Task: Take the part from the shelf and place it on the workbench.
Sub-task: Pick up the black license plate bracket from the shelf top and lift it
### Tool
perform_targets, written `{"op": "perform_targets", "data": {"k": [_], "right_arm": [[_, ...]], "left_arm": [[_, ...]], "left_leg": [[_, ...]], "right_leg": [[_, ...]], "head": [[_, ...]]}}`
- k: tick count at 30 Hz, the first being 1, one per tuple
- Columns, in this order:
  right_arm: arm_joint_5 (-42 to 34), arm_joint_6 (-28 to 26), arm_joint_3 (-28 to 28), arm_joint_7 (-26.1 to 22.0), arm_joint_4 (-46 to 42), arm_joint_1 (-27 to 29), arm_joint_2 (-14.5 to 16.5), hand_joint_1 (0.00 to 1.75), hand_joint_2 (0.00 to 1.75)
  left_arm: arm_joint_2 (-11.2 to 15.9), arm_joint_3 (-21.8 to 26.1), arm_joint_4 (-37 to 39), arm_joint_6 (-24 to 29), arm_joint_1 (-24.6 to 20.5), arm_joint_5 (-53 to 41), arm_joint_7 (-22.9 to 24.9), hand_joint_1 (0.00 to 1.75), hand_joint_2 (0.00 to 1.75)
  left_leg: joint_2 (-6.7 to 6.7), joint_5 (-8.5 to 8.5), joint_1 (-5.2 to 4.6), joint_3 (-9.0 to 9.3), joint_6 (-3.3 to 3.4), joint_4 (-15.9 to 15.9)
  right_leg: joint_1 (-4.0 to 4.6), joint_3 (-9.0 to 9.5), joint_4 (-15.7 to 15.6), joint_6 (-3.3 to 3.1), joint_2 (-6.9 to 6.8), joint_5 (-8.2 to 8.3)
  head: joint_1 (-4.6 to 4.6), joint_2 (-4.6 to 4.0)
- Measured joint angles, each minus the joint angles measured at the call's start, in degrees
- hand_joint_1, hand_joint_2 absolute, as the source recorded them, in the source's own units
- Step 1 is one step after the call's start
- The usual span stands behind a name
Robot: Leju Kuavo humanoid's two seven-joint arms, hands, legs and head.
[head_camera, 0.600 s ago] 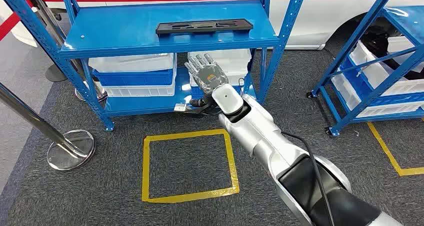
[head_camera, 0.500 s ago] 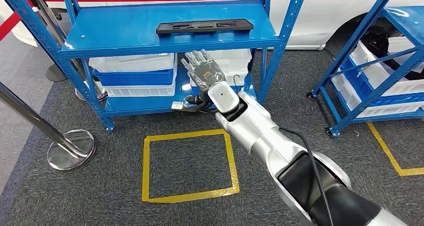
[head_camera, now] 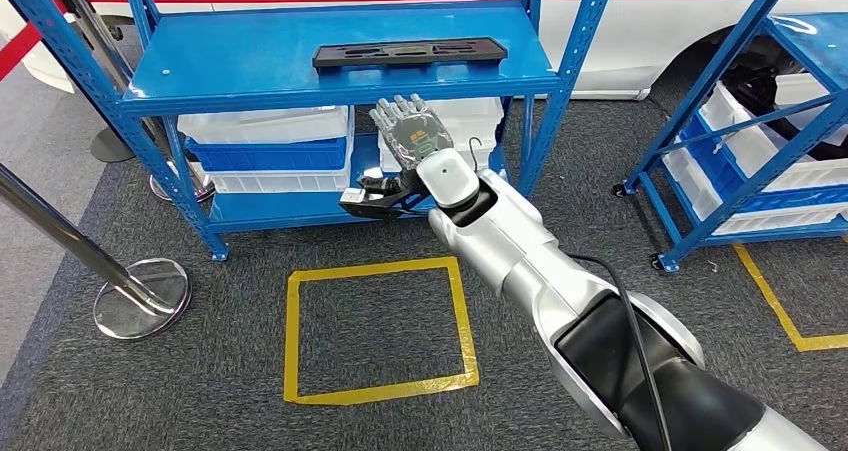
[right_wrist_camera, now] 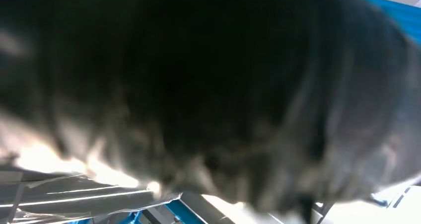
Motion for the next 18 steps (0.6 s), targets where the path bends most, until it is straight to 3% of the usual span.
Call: {"op": "perform_targets", "data": {"k": [9, 14, 16, 18], "right_arm": [[-0.1, 0.0, -2.0, -0.2, 0.5, 0.0, -0.1, 0.00, 0.00], [0.4, 0.1, -3.0, -0.7, 0.5, 0.0, -0.1, 0.00, 0.00], [0.5, 0.1, -3.4, -0.9, 0.5, 0.0, -0.1, 0.00, 0.00], [0.7, 0.1, -3.8, -1.0, 0.5, 0.0, -0.1, 0.00, 0.00]], "left_arm": [[0.1, 0.0, 0.0, 2.4, 0.0, -1.0, 1.0, 0.00, 0.00], [0.3, 0.0, 0.0, 3.8, 0.0, -1.6, 1.8, 0.00, 0.00], [0.3, 0.0, 0.0, 4.1, 0.0, -1.8, 2.0, 0.00, 0.00], [0.3, 0.0, 0.0, 4.6, -0.1, -2.0, 2.3, 0.00, 0.00]], "left_leg": [[0.00, 0.00, -0.11, -0.35, 0.08, 0.3], [0.00, 0.15, -0.26, -0.67, 0.88, 0.4], [0.07, 0.48, -0.04, -0.53, 1.53, -0.2], [0.14, 0.66, 0.01, -0.46, 2.00, -0.5]], "right_leg": [[-0.13, -0.14, -0.1, 0.41, 0.01, 0.27], [-0.32, -0.27, -0.3, 1.06, 0.01, 0.55], [-0.32, -0.96, 1.1, 1.20, 0.16, -0.44], [-0.15, -3.81, 6.7, 0.99, 0.39, -3.25]], "head": [[0.00, 0.00], [0.01, 0.00], [0.02, 0.00], [0.03, 0.00]]}}
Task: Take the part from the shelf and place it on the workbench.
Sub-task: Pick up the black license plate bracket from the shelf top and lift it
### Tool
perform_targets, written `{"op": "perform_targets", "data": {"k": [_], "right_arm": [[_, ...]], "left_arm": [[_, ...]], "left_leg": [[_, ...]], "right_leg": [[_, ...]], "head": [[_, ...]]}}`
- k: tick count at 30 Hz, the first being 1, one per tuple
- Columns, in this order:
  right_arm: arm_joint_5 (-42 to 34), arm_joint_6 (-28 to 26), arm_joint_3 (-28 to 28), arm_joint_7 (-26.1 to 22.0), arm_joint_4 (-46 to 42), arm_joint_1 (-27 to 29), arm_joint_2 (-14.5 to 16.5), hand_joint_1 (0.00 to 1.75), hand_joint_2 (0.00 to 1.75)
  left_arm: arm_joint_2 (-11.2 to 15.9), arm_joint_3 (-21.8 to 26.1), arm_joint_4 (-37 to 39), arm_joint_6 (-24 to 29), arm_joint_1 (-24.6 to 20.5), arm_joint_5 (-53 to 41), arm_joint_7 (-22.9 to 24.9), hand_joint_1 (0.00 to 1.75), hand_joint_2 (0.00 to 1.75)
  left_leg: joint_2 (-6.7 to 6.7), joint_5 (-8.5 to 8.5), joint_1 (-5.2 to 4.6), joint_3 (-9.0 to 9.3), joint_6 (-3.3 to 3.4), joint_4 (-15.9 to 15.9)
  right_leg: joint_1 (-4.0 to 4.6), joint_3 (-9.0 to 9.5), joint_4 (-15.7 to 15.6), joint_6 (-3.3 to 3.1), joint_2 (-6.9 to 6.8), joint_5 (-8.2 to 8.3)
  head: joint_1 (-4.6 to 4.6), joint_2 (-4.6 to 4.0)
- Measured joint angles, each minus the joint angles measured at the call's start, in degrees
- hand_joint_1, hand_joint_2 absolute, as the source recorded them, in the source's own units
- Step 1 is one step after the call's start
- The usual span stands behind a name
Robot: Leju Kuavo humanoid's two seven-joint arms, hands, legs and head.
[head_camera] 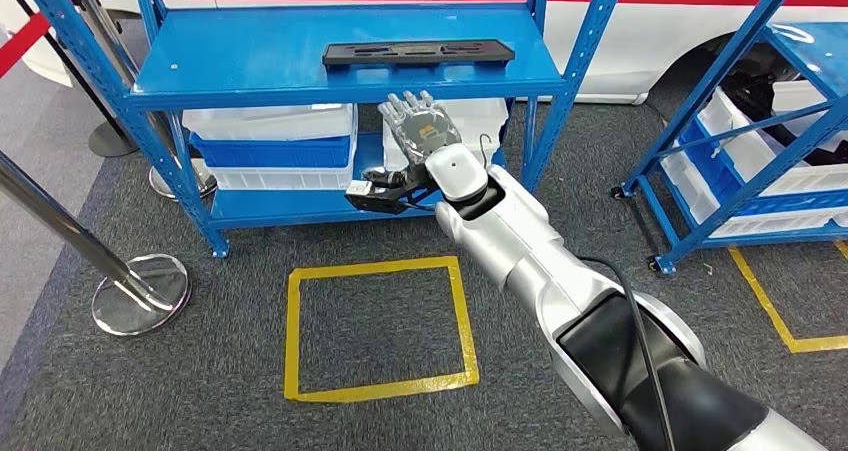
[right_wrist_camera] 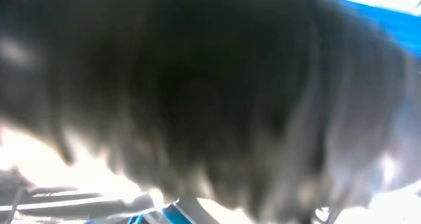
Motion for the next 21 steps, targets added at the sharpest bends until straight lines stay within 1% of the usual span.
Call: {"op": "perform_targets", "data": {"k": [1, 2, 3, 4, 5, 6, 7, 8, 9, 10, 11, 12, 13, 14, 15, 16, 17, 18, 19, 20, 21], "right_arm": [[0.2, 0.0, -0.1, 0.0, 0.1, 0.1, 0.0, 0.00, 0.00], [0.4, 0.0, -0.2, 0.0, 0.2, 0.2, 0.0, 0.00, 0.00], [0.5, 0.1, -0.3, 0.0, 0.3, 0.3, -0.1, 0.00, 0.00], [0.7, 0.1, -0.4, 0.0, 0.4, 0.4, -0.1, 0.00, 0.00], [0.7, 0.1, -0.5, 0.0, 0.5, 0.4, -0.1, 0.00, 0.00], [0.9, 0.2, -0.7, 0.0, 0.5, 0.3, -0.1, 0.00, 0.00], [1.0, 0.2, -0.9, -0.1, 0.6, 0.3, -0.1, 0.00, 0.00], [1.2, 0.4, -1.0, -0.1, 0.6, 0.2, 0.0, 0.00, 0.00], [1.4, 0.5, -1.2, -0.2, 0.7, 0.1, 0.0, 0.00, 0.00], [1.6, 0.6, -1.3, -0.2, 0.7, -0.1, 0.1, 0.00, 0.00], [1.7, 0.7, -1.4, -0.2, 0.8, -0.1, 0.2, 0.00, 0.00], [1.7, 0.7, -1.6, -0.2, 0.8, -0.1, 0.2, 0.00, 0.00], [1.8, 0.7, -1.7, -0.3, 0.9, -0.2, 0.3, 0.00, 0.00], [1.9, 0.7, -1.8, -0.3, 0.9, -0.2, 0.5, 0.00, 0.00], [2.1, 0.7, -1.9, -0.4, 1.0, -0.2, 0.7, 0.00, 0.00], [2.2, 0.8, -2.0, -0.6, 1.1, -0.3, 0.9, 0.00, 0.00], [2.4, 0.8, -2.1, -0.8, 1.3, -0.2, 1.2, 0.00, 0.00], [2.5, 0.8, -2.1, -1.0, 1.4, 0.0, 1.3, 0.00, 0.00], [2.7, 0.9, -2.2, -1.0, 1.6, 0.3, 1.4, 0.00, 0.00], [2.8, 0.8, -2.3, -1.0, 1.9, 0.4, 1.4, 0.00, 0.00], [2.9, 0.8, -2.3, -1.0, 2.1, 0.5, 1.5, 0.00, 0.00]], "left_arm": [[0.0, 0.0, 0.0, 0.4, 0.0, -0.1, 0.2, 0.00, 0.00], [0.0, 0.0, 0.0, 0.7, 0.0, -0.3, 0.4, 0.00, 0.00], [0.0, 0.0, 0.0, 0.9, 0.0, -0.4, 0.5, 0.00, 0.00], [0.0, 0.0, 0.0, 1.2, 0.0, -0.5, 0.7, 0.00, 0.00], [0.0, 0.0, 0.0, 1.5, 0.0, -0.6, 0.9, 0.00, 0.00], [-0.1, 0.0, 0.0, 1.9, 0.0, -0.7, 1.2, 0.00, 0.00], [-0.3, 0.1, 0.0, 2.2, 0.0, -0.7, 1.5, 0.00, 0.00], [-0.4, 0.2, 0.1, 2.5, 0.0, -0.7, 1.7, 0.00, 0.00], [-0.5, 0.4, 0.1, 2.8, -0.1, -0.7, 1.9, 0.00, 0.00], [-0.6, 0.6, 0.1, 2.9, -0.2, -0.7, 2.1, 0.00, 0.00], [-0.5, 0.9, 0.1, 3.1, -0.3, -0.7, 2.4, 0.00, 0.00], [-0.5, 1.0, 0.1, 3.2, -0.3, -0.7, 2.7, 0.00, 0.00], [-0.5, 1.1, 0.1, 3.2, -0.3, -0.7, 2.9, 0.00, 0.00], [-0.5, 1.1, 0.0, 3.3, -0.3, -0.8, 3.1, 0.00, 0.00], [-0.4, 1.1, 0.0, 3.3, -0.2, -0.9, 3.3, 0.00, 0.00], [-0.4, 1.2, 0.0, 3.3, -0.2, -1.1, 3.5, 0.00, 0.00], [-0.4, 1.2, 0.0, 3.4, -0.2, -1.3, 3.7, 0.00, 0.00], [-0.3, 1.3, 0.0, 3.4, -0.1, -1.5, 3.9, 0.00, 0.00], [-0.3, 1.3, 0.0, 3.5, -0.1, -1.7, 4.0, 0.00, 0.00], [-0.2, 1.4, 0.0, 3.6, 0.1, -1.9, 4.1, 0.00, 0.00], [-0.1, 1.4, 0.0, 3.6, 0.2, -2.0, 4.2, 0.00, 0.00]], "left_leg": [[0.00, -0.03, -0.12, 0.00, 0.15, 0.0], [-0.03, -0.13, -0.28, 0.04, 0.25, 0.0], [-0.08, -0.29, -0.51, 0.16, 0.38, 0.0], [-0.14, -0.50, -0.78, 0.40, 0.48, 0.0], [-0.19, -0.79, -1.08, 0.80, 0.55, 0.0], [-0.20, -1.14, -1.27, 1.20, 0.61, -0.1], [-0.12, -1.47, -1.47, 1.61, 0.56, -0.1], [-0.07, -1.70, -1.39, 1.82, 0.38, -0.2], [0.11, -1.85, -1.22, 1.87, 0.11, -0.3], [0.36, -1.91, -1.12, 1.97, -0.22, -0.5], [0.64, -2.01, -1.07, 2.22, -0.53, -0.8], [0.60, -2.23, -1.13, 2.56, -0.82, -1.0], [0.02, -2.60, -1.12, 2.59, -1.15, -0.5], [-0.86, -3.26, -1.00, 1.91, -1.59, 1.3], [-1.85, -4.22, -0.60, 0.21, -2.13, 4.4], [-2.52, -5.25, -0.14, -2.36, -2.77, 8.5], [-2.76, -5.92, 0.37, -5.11, -3.41, 12.4], [-2.80, -5.57, 0.92, -7.41, -4.08, 14.7], [-2.78, -3.94, 1.48, -8.74, -4.76, 15.0], [-2.74, -1.02, 2.05, -8.89, -5.46, 12.8], [-2.71, 2.31, 2.63, -8.31, -6.30, 9.2]], "right_leg": [[0.15, -2.20, 4.1, -0.17, 0.07, -1.55], [0.34, -4.26, 7.6, -0.37, 0.11, -2.49], [0.58, -5.73, 9.6, -0.69, 0.14, -2.45], [0.87, -6.02, 9.2, -1.20, 0.16, -1.09], [1.23, -5.21, 6.6, -1.93, 0.15, 1.23], [1.77, -3.67, 2.7, -3.07, -0.01, 3.67], [2.29, -2.14, -0.7, -4.32, -0.37, 5.45], [2.77, -0.92, -3.5, -5.42, -0.71, 6.41], [3.24, -0.17, -5.1, -6.34, -0.98, 6.42], [3.51, 0.16, -5.8, -6.78, -1.03, 6.08], [3.56, 0.66, -6.8, -6.97, -0.78, 5.85], [3.32, 1.45, -7.8, -6.91, -0.57, 5.72], [2.85, 2.37, -8.7, -6.74, -0.36, 5.71], [2.28, 3.38, -9.7, -6.48, -0.16, 5.71], [1.77, 4.28, -10.4, -6.09, 0.02, 5.60], [1.36, 4.93, -10.7, -5.74, 0.31, 5.29], [0.97, 5.51, -10.8, -5.25, 0.61, 4.84], [0.53, 6.18, -10.8, -4.65, 0.91, 4.22], [0.04, 6.94, -10.6, -4.03, 1.19, 3.47], [-0.53, 7.76, -10.3, -3.37, 1.44, 2.61], [-1.09, 8.57, -9.9, -2.64, 1.63, 1.60]], "head": [[0.00, 0.00], [0.00, 0.00], [-0.01, 0.00], [-0.01, 0.00], [-0.01, 0.00], [-0.01, 0.00], [-0.27, 0.00], [-0.43, 0.00], [-0.61, 0.00], [-0.78, 0.00], [-0.70, 0.00], [-0.69, 0.00], [-0.70, 0.00], [-0.72, 0.00], [-0.74, 0.00], [-0.78, 0.00], [-0.79, 0.00], [-0.80, 0.00], [-0.80, 0.00], [-0.80, 0.00], [-0.80, 0.00]]}}
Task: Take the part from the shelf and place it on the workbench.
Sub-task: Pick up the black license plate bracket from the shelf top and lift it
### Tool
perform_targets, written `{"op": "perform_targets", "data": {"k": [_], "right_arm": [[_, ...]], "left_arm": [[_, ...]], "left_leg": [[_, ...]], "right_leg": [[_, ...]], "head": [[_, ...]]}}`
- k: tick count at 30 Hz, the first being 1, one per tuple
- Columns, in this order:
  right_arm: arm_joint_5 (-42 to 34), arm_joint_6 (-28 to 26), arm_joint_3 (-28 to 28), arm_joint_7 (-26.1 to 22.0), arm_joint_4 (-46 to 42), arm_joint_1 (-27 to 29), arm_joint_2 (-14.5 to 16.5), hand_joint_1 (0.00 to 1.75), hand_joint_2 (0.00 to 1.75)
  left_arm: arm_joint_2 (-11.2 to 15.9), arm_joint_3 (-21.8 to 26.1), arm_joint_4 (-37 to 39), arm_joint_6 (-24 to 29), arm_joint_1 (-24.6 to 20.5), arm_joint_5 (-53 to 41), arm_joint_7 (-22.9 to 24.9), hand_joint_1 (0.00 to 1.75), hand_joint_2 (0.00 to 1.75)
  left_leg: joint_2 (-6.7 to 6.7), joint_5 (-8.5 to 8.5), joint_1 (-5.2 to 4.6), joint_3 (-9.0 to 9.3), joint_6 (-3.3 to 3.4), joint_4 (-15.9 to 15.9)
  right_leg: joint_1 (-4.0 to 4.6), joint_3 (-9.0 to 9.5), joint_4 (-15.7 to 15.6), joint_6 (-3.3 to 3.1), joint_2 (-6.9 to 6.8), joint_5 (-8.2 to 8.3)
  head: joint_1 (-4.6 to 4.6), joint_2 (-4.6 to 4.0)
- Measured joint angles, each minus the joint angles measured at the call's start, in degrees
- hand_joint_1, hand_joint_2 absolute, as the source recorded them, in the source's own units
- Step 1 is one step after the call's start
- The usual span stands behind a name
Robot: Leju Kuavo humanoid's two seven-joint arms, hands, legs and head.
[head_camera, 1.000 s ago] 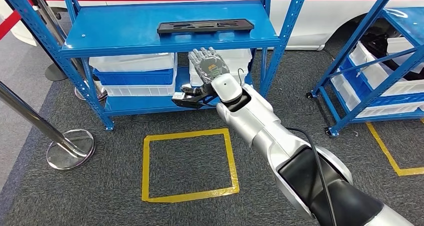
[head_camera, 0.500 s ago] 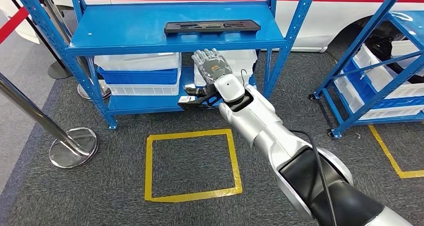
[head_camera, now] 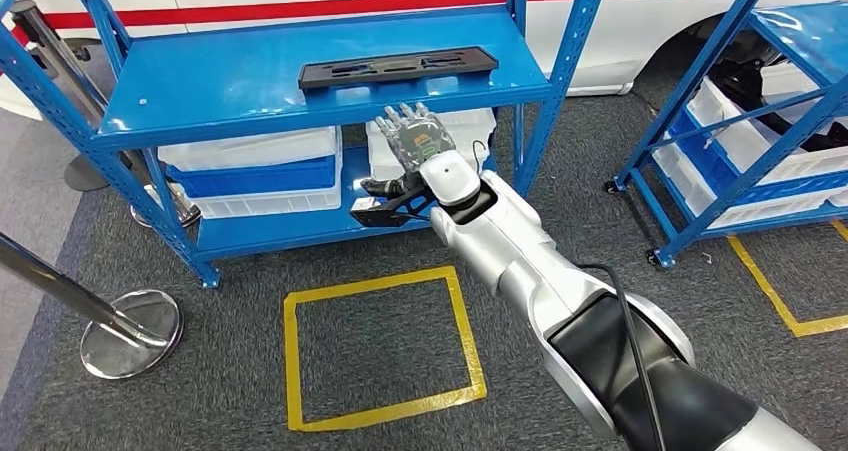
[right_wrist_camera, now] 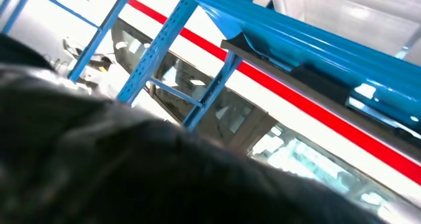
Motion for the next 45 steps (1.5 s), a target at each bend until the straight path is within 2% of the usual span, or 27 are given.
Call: {"op": "perform_targets", "data": {"k": [1, 3, 7, 9, 11, 13, 14, 16, 17, 18, 19, 20, 22, 25, 27, 28, 29, 31, 32, 33, 35, 36, 37, 39, 42, 43, 45], "right_arm": [[0.0, 0.0, -0.1, 0.0, 0.2, 0.0, 0.0, 0.00, 0.00], [0.1, -0.1, -0.2, -0.1, 0.6, 0.0, 0.1, 0.00, 0.00], [0.1, -0.2, -0.3, -0.1, 1.0, 0.1, 0.1, 0.00, 0.00], [0.1, -0.2, -0.3, -0.1, 1.1, 0.0, 0.1, 0.00, 0.00], [0.1, -0.1, -0.3, -0.1, 1.4, 0.2, 0.1, 0.00, 0.00], [0.0, -0.1, -0.4, -0.1, 1.7, 0.5, 0.1, 0.00, 0.00], [0.0, -0.1, -0.5, -0.2, 1.9, 0.5, 0.1, 0.00, 0.00], [-0.1, -0.1, -0.7, -0.2, 2.0, 0.4, 0.0, 0.00, 0.00], [-0.1, -0.1, -0.8, -0.2, 2.1, 0.4, -0.1, 0.00, 0.00], [-0.1, -0.1, -0.8, -0.2, 2.1, 0.3, -0.1, 0.00, 0.00], [-0.1, -0.1, -0.9, -0.2, 2.2, 0.0, -0.1, 0.00, 0.00], [-0.1, -0.1, -0.9, -0.2, 2.2, -0.4, -0.1, 0.00, 0.00], [-0.1, -0.1, -1.0, -0.2, 2.1, -1.0, 0.0, 0.00, 0.00], [-0.2, -0.1, -1.2, -0.7, 2.1, -1.0, -0.1, 0.00, 0.00], [-0.3, 0.0, -1.2, -1.1, 2.3, -0.7, 0.0, 0.00, 0.00], [-0.3, 0.1, -1.3, -1.2, 2.4, -0.6, 0.0, 0.00, 0.00], [-0.3, 0.1, -1.5, -1.1, 2.5, -0.5, 0.0, 0.00, 0.00], [-0.3, 0.1, -1.8, -1.0, 2.8, -0.4, -0.1, 0.00, 0.00], [-0.3, 0.0, -2.0, -1.0, 2.9, -0.3, -0.1, 0.00, 0.00], [-0.2, 0.0, -2.1, -1.0, 3.0, -0.2, -0.2, 0.00, 0.00], [-0.2, -0.1, -2.2, -1.0, 3.3, 0.1, -0.6, 0.00, 0.00], [-0.2, -0.1, -2.3, -1.0, 3.4, 0.2, -0.7, 0.00, 0.00], [-0.2, -0.1, -2.3, -1.0, 3.5, 0.3, -0.8, 0.00, 0.00], [-0.2, -0.2, -2.4, -1.0, 3.5, 0.2, -0.9, 0.00, 0.00], [-0.2, -0.2, -2.6, -1.0, 3.5, 0.2, -1.0, 0.00, 0.00], [-0.2, -0.1, -2.6, -1.0, 3.6, 0.2, -1.0, 0.00, 0.00], [-0.2, -0.1, -2.7, -1.0, 3.6, 0.2, -1.0, 0.00, 0.00]], "left_arm": [[-0.1, 0.0, 0.1, 0.0, 0.2, -0.1, 0.1, 0.00, 0.00], [-0.2, 0.1, 0.3, -0.1, 0.2, -0.4, 0.0, 0.00, 0.00], [-0.2, 0.4, 0.3, -0.3, -0.2, -0.6, -0.1, 0.00, 0.00], [-0.1, 0.5, 0.3, -0.3, 0.1, -0.8, -0.1, 0.00, 0.00], [-0.1, 0.7, 0.3, -0.3, 0.1, -0.9, -0.1, 0.00, 0.00], [-0.1, 0.8, 0.3, -0.3, 0.2, -1.0, -0.2, 0.00, 0.00], [-0.1, 0.8, 0.3, -0.4, 0.2, -1.0, -0.2, 0.00, 0.00], [-0.4, 0.8, 0.4, -0.4, 0.3, -1.0, -0.3, 0.00, 0.00], [-0.5, 0.8, 0.5, -0.4, 0.2, -1.0, -0.3, 0.00, 0.00], [-0.7, 0.9, 0.6, -0.4, 0.2, -1.1, -0.4, 0.00, 0.00], [-0.9, 0.9, 0.6, -0.4, -0.1, -1.1, -0.5, 0.00, 0.00], [-0.9, 0.9, 0.6, -0.4, -0.4, -1.1, -0.5, 0.00, 0.00], [-1.0, 1.0, 0.6, -0.4, -0.7, -1.1, -0.5, 0.00, 0.00], [-1.0, 1.0, 0.6, -0.6, -0.6, -1.3, 0.0, 0.00, 0.00], [-0.7, 1.0, 0.6, -0.7, -0.6, -1.7, 0.3, 0.00, 0.00], [-0.4, 1.0, 0.6, -0.9, -0.5, -2.0, 0.3, 0.00, 0.00], [-0.1, 1.0, 0.6, -0.9, -0.5, -2.3, 0.4, 0.00, 0.00], [0.3, 1.0, 0.6, -0.6, -0.2, -2.7, 0.4, 0.00, 0.00], [0.3, 1.0, 0.6, -0.4, -0.1, -2.8, 0.5, 0.00, 0.00], [0.3, 1.0, 0.7, -0.3, -0.2, -2.9, 0.5, 0.00, 0.00], [0.3, 1.0, 0.8, -0.3, -0.4, -2.9, 0.6, 0.00, 0.00], [0.5, 1.0, 0.8, -0.3, -0.5, -2.9, 0.6, 0.00, 0.00], [0.5, 1.1, 0.8, -0.3, -0.4, -2.9, 0.6, 0.00, 0.00], [0.5, 1.1, 0.8, -0.3, -0.4, -2.9, 0.6, 0.00, 0.00], [0.5, 1.1, 0.8, -0.3, -0.4, -2.9, 0.6, 0.00, 0.00], [0.5, 1.1, 0.8, -0.3, -0.4, -2.9, 0.6, 0.00, 0.00], [0.5, 1.1, 0.8, -0.3, -0.4, -2.9, 0.6, 0.00, 0.00]], "left_leg": [[-0.14, 2.23, 0.23, 0.84, -0.75, -2.9], [-0.50, 2.65, 0.47, 2.21, -0.61, -6.6], [-0.65, -0.07, 0.19, 3.09, 2.38, -6.8], [-0.65, -0.77, -0.17, 4.30, 3.17, -7.3], [-0.73, -1.45, -0.80, 5.70, 3.65, -7.9], [-0.88, -2.37, -1.84, 7.36, 4.17, -8.4], [-0.95, -2.93, -2.53, 8.32, 4.48, -8.7], [-1.01, -4.02, -3.79, 10.50, 5.15, -9.3], [-0.96, -4.56, -3.93, 11.32, 5.27, -9.8], [-1.06, -4.78, -3.65, 12.03, 4.94, -10.5], [-0.99, -4.68, -3.04, 12.55, 4.53, -11.1], [-0.92, -4.33, -2.60, 13.07, 3.94, -12.0], [-0.85, -3.04, -2.47, 13.56, 3.49, -11.9], [-0.99, -3.03, -2.20, 8.97, 2.24, -3.5], [-0.87, -6.19, -1.23, 4.28, 0.52, 1.5], [-0.76, -7.24, -0.63, 2.73, -0.39, 1.9], [-0.64, -6.80, 0.07, 1.94, -1.39, 0.6], [-0.12, -1.34, 1.63, 2.11, -3.75, -5.4], [0.20, 0.82, 2.08, 1.87, -4.49, -7.5], [0.43, 2.13, 2.27, 1.39, -4.17, -8.0], [0.47, 1.54, 2.06, -0.38, -1.64, -5.8], [0.38, 1.46, 2.03, -0.76, -0.28, -4.8], [0.33, 1.28, 1.99, -0.98, 0.49, -4.3], [0.28, 0.92, 1.79, -0.81, 1.19, -4.0], [0.20, 0.69, 1.08, -0.21, 1.50, -4.5], [0.18, 0.55, 0.71, 0.04, 1.65, -4.6], [0.12, 0.20, -0.29, 0.75, 2.09, -4.8]], "right_leg": [[-0.28, 0.42, 0.5, 0.76, 0.21, -0.95], [-0.33, 0.36, 1.4, 2.02, 0.57, -2.28], [-0.30, -0.87, 3.8, 2.82, 0.27, -2.17], [-0.15, -4.32, 9.8, 2.95, -0.61, -2.65], [0.59, -9.75, 16.8, 2.43, -1.03, -5.32], [1.87, -13.57, 19.2, 0.79, -1.00, -6.59], [2.71, -14.24, 17.8, -0.60, -0.96, -5.39], [4.45, -13.62, 11.5, -4.72, -0.12, 1.00], [5.05, -12.81, 8.3, -6.44, 0.36, 4.53], [5.70, -11.72, 5.6, -7.58, 0.85, 7.01], [6.06, -10.71, 3.6, -8.19, 1.26, 8.43], [6.53, -9.32, 1.6, -8.20, 1.15, 8.61], [6.28, -5.86, -2.9, -8.42, 1.27, 8.59], [4.58, -1.58, -6.9, -7.86, 0.89, 8.27], [3.19, -0.17, -7.1, -6.51, 0.72, 7.23], [2.37, 0.34, -6.7, -5.51, 0.69, 6.42], [1.47, 0.72, -6.0, -4.37, 0.69, 5.41], [-0.14, 0.83, -3.3, -1.77, 0.73, 2.79], [-0.68, 0.45, -1.5, -0.57, 0.82, 1.39], [-0.85, -0.31, 0.3, 0.43, 0.84, 0.10], [-0.83, -1.56, 2.8, 1.50, 0.78, -1.73], [-0.85, -1.81, 3.4, 1.77, 0.66, -2.35], [-0.93, -1.85, 3.9, 1.87, 0.46, -2.95], [-0.93, -3.33, 7.3, 1.87, -0.24, -4.99], [-0.07, -10.09, 18.5, 1.22, -0.94, -8.90], [0.40, -11.83, 20.5, 0.67, -0.94, -8.77], [1.60, -12.08, 18.2, -1.26, -0.91, -5.31]], "head": [[-0.23, 0.00], [-0.79, 0.00], [-1.11, 0.00], [-1.09, 0.00], [-1.10, 0.00], [-1.10, 0.00], [-1.10, 0.00], [-1.41, 0.00], [-2.12, 0.00], [-2.75, 0.00], [-3.31, 0.00], [-3.50, 0.00], [-3.11, 0.00], [-3.02, 0.00], [-3.03, 0.00], [-3.03, 0.00], [-3.03, 0.00], [-3.04, 0.00], [-3.16, 0.00], [-3.25, 0.00], [-3.23, 0.00], [-3.12, 0.00], [-3.03, 0.00], [-3.01, 0.00], [-2.97, 0.00], [-2.98, 0.00], [-2.98, 0.00]]}}
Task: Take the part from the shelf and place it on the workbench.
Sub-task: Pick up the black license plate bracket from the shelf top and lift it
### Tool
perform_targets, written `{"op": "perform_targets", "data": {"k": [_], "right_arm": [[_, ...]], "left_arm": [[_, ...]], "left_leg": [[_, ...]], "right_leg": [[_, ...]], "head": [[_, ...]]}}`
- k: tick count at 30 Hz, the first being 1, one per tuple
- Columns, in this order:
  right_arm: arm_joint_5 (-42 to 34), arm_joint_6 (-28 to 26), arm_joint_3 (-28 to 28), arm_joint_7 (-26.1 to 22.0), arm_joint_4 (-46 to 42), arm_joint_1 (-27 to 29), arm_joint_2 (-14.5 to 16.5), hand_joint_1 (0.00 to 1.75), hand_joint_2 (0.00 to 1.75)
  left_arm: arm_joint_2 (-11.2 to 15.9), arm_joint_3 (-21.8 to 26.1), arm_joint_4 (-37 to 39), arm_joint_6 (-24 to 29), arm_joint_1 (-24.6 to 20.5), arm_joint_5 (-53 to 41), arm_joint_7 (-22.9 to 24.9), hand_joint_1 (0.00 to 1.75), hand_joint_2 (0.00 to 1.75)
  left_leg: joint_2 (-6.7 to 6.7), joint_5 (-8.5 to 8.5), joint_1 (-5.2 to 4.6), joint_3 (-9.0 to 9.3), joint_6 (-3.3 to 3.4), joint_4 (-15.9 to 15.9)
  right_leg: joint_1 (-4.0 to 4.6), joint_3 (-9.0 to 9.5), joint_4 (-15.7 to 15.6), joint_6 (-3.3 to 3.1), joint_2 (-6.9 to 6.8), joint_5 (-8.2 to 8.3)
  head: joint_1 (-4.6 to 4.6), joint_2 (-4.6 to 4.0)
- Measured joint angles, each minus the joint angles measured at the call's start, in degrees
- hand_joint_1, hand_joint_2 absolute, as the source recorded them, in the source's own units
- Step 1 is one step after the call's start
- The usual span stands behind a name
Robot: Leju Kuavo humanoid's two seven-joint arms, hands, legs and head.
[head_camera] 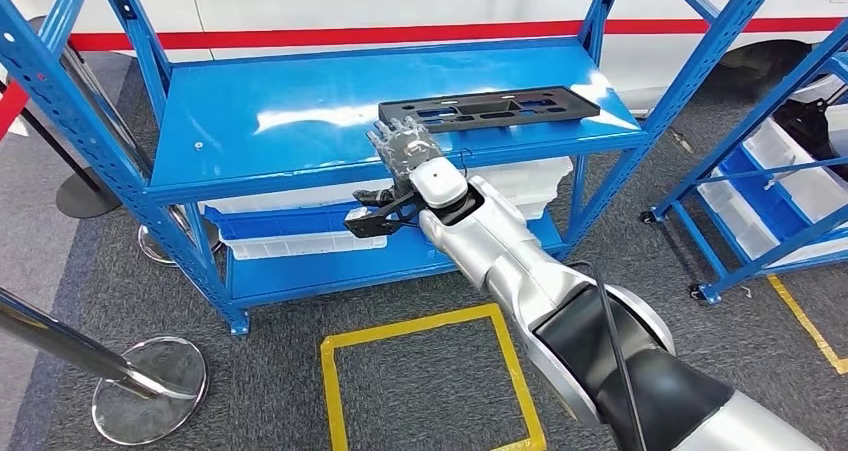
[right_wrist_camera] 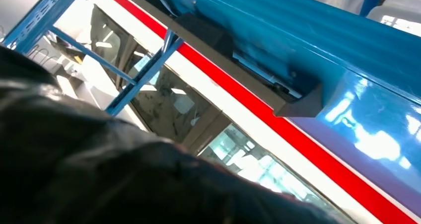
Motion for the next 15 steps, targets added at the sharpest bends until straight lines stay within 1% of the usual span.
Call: {"op": "perform_targets", "data": {"k": [1, 2, 3, 4, 5, 6, 7, 8, 9, 10, 12, 13, 14, 15], "right_arm": [[0.0, 0.0, -0.1, 0.0, 0.0, -0.1, 0.0, 0.00, 0.00], [0.0, 0.0, -0.2, 0.0, 0.0, -0.2, -0.1, 0.00, 0.00], [0.0, 0.0, -0.2, 0.0, 0.0, -0.3, -0.1, 0.00, 0.00], [0.0, 0.0, -0.3, 0.1, 0.0, -0.5, -0.2, 0.00, 0.00], [-0.1, 0.0, -0.4, 0.4, 0.0, -0.6, -0.2, 0.00, 0.00], [-0.2, 0.0, -0.6, 0.8, 0.0, -0.7, -0.3, 0.00, 0.00], [-0.4, 0.1, -0.8, 1.4, 0.0, -0.8, -0.5, 0.00, 0.00], [-0.7, 0.1, -1.2, 2.1, 0.1, -0.9, -0.7, 0.00, 0.00], [-0.9, 0.2, -1.6, 2.7, 0.2, -1.0, -1.0, 0.00, 0.00], [-1.1, 0.3, -2.1, 3.4, 0.3, -1.2, -1.3, 0.00, 0.00], [-1.6, 0.7, -3.3, 4.3, 0.6, -1.5, -2.2, 0.00, 0.00], [-1.8, 0.8, -3.8, 4.6, 0.8, -1.5, -2.7, 0.00, 0.00], [-1.9, 0.9, -4.4, 4.7, 1.1, -1.4, -3.3, 0.00, 0.00], [-2.0, 0.9, -5.1, 4.6, 1.3, -1.3, -3.8, 0.00, 0.00]], "left_arm": [[0.0, 0.0, 0.0, 0.0, 0.0, 0.0, 0.0, 0.00, 0.00], [-0.1, 0.0, 0.0, 0.0, 0.0, 0.0, 0.0, 0.00, 0.00], [-0.2, 0.0, 0.0, 0.0, 0.0, 0.0, 0.0, 0.00, 0.00], [-0.3, 0.0, 0.0, -0.1, -0.1, 0.0, 0.0, 0.00, 0.00], [-0.3, 0.0, 0.0, -0.2, -0.2, 0.0, -0.1, 0.00, 0.00], [-0.2, 0.0, 0.0, -0.3, -0.3, -0.1, -0.1, 0.00, 0.00], [-0.2, 0.0, 0.0, -0.3, -0.4, -0.2, -0.2, 0.00, 0.00], [-0.1, 0.0, 0.0, -0.4, -0.4, -0.3, -0.2, 0.00, 0.00], [-0.1, 0.0, 0.0, -0.4, -0.4, -0.4, -0.3, 0.00, 0.00], [0.0, 0.1, 0.0, -0.4, -0.3, -0.5, -0.3, 0.00, 0.00], [0.1, 0.1, 0.0, -0.6, -0.3, -0.7, -0.5, 0.00, 0.00], [0.2, 0.1, 0.0, -0.8, -0.3, -0.8, -0.7, 0.00, 0.00], [0.2, 0.1, 0.0, -1.0, -0.2, -1.0, -0.8, 0.00, 0.00], [0.3, 0.2, 0.0, -1.1, -0.2, -1.1, -0.9, 0.00, 0.00]], "left_leg": [[-0.04, -0.14, -0.55, 0.51, 0.21, -0.2], [-0.04, -0.19, -1.04, 1.03, 0.35, -0.6], [-0.02, -0.12, -1.29, 1.47, 0.39, -1.0], [0.08, 0.03, -1.33, 1.75, 0.33, -1.5], [0.20, 0.24, -1.23, 1.92, 0.18, -1.9], [0.30, 0.49, -1.14, 2.15, -0.05, -2.5], [0.37, 0.54, -1.12, 2.28, -0.21, -2.7], [0.29, 0.18, -1.15, 2.28, -0.35, -2.4], [0.14, -0.74, -1.19, 1.88, -0.49, -1.3], [-0.01, -2.27, -1.12, 0.83, -0.61, 1.2], [-0.16, -5.47, -0.86, -2.05, -1.15, 7.8], [-0.16, -6.14, -0.70, -3.12, -1.49, 10.1], [-0.15, -5.76, -0.51, -3.33, -1.82, 10.6], [-0.14, -4.43, -0.30, -2.51, -2.15, 9.0]], "right_leg": [[0.84, 1.24, -3.6, -1.46, 0.02, 2.61], [1.54, 2.69, -7.2, -3.01, -0.06, 4.53], [2.13, 3.87, -10.1, -4.29, -0.14, 5.91], [2.60, 4.58, -12.0, -5.14, -0.24, 6.48], [2.81, 4.87, -12.9, -5.53, -0.32, 6.48], [2.99, 5.16, -13.8, -5.72, -0.31, 6.84], [2.88, 5.86, -15.0, -5.71, -0.34, 7.33], [2.68, 6.63, -16.3, -5.62, -0.38, 7.93], [2.46, 7.36, -17.4, -5.48, -0.46, 8.54], [2.23, 7.84, -18.1, -5.15, -0.53, 8.96], [2.28, 7.67, -18.0, -4.67, -0.57, 9.00], [2.25, 7.42, -17.5, -4.34, -0.54, 8.82], [2.17, 7.13, -17.0, -3.91, -0.47, 8.54], [2.00, 6.78, -16.2, -3.37, -0.39, 8.16]], "head": [[-0.01, 0.00], [-0.07, 0.00], [-0.08, 0.00], [-0.09, 0.00], [-0.09, 0.00], [-0.02, 0.00], [-0.03, 0.00], [-0.01, 0.00], [-0.02, 0.00], [-0.03, 0.00], [-0.03, 0.00], [-0.03, 0.00], [-0.03, 0.00], [-0.03, 0.00]]}}
